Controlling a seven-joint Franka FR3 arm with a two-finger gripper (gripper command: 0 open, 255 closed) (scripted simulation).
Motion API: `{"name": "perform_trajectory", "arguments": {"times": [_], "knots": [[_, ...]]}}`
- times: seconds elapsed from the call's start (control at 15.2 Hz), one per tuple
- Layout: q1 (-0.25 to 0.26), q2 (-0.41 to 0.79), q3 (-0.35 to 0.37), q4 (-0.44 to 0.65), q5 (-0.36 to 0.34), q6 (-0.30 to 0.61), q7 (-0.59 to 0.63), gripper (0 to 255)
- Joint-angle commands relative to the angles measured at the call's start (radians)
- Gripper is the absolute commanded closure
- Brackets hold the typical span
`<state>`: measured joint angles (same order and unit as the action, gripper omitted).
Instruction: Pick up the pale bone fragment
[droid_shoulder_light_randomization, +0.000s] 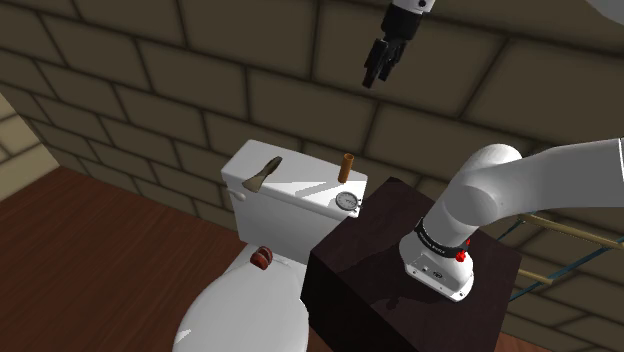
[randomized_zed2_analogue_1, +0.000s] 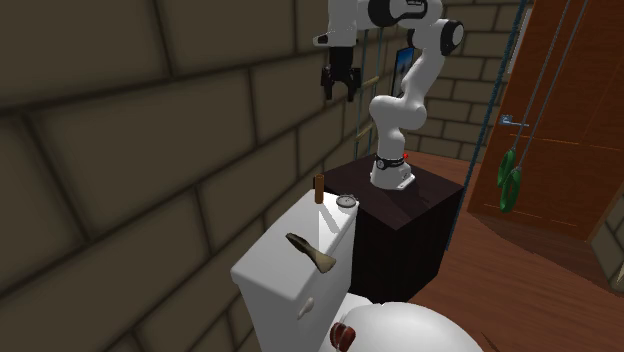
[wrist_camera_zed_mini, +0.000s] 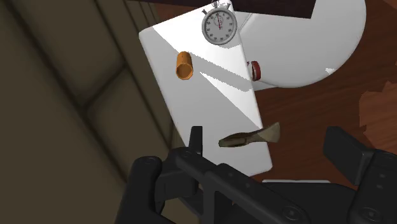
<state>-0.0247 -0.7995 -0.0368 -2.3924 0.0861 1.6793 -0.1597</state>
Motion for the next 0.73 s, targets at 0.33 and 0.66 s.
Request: {"name": "perform_trajectory", "arguments": {"times": [0.33, 0.66], "knots": [[-0.028, 0.051, 0.128, -0.087, 0.068, 0.139, 0.248, 0], [-0.059, 0.162, 0.258, -0.122, 0.124, 0.286, 0.495, 0]]}}
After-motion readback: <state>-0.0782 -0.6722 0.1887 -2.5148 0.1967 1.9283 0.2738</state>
